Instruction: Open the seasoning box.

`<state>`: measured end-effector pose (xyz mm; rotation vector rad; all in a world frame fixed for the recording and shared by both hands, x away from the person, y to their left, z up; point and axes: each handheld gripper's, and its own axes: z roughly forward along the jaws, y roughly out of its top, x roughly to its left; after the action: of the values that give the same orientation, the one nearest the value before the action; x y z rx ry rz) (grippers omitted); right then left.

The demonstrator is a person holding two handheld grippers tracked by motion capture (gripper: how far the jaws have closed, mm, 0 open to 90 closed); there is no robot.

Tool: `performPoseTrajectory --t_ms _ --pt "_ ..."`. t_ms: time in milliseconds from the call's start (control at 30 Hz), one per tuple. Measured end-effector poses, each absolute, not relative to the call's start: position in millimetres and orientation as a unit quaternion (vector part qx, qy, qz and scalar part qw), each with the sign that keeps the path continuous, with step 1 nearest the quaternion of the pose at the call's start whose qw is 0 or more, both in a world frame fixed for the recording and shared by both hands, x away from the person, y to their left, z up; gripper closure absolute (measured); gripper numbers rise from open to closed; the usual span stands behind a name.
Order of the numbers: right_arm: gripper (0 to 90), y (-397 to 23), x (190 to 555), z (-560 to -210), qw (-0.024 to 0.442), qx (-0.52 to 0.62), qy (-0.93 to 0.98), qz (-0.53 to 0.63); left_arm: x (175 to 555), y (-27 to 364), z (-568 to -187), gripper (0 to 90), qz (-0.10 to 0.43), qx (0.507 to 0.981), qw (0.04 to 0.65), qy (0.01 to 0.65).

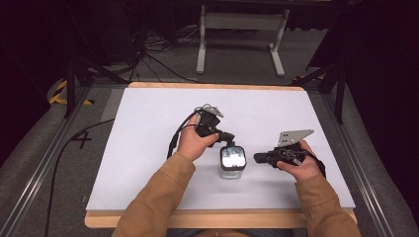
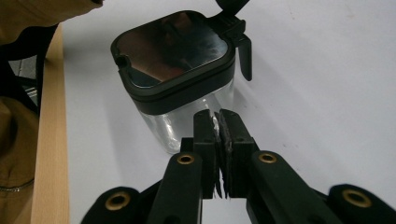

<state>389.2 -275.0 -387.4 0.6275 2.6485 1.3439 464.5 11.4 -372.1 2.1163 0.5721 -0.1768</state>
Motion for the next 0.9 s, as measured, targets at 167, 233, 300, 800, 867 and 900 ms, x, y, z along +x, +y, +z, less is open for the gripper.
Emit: performPoseTrajectory --t_ms 167,233,300,800,867,900 --pt "89.9 -272.2 385.9 -383.7 0.038 0.192 0.877 0.44 465.0 11.4 -372.3 89.6 -0.072 0.858 0.453 0.233" --pt "89.9 -271.0 385.0 -382.9 0.035 0.19 0.877 0.439 465.1 11.3 -372.5 89.6 -0.072 0.858 0.452 0.234" --pt "90.0 -268.6 383.4 -381.5 0.032 0.184 0.879 0.438 465.2 11.1 -373.0 89.6 -0.072 0.856 0.454 0.236" --pt "90.0 -248.5 375.4 -377.8 0.028 0.153 0.878 0.452 466.5 10.8 -372.8 89.7 -0.072 0.857 0.45 0.24" --pt "90.0 -247.0 374.5 -377.1 0.028 0.15 0.877 0.455 466.0 10.4 -372.3 89.7 -0.071 0.858 0.447 0.241" --pt "90.0 -246.4 374.1 -376.7 0.028 0.15 0.877 0.455 466.1 10.4 -372.3 89.7 -0.071 0.858 0.448 0.241"
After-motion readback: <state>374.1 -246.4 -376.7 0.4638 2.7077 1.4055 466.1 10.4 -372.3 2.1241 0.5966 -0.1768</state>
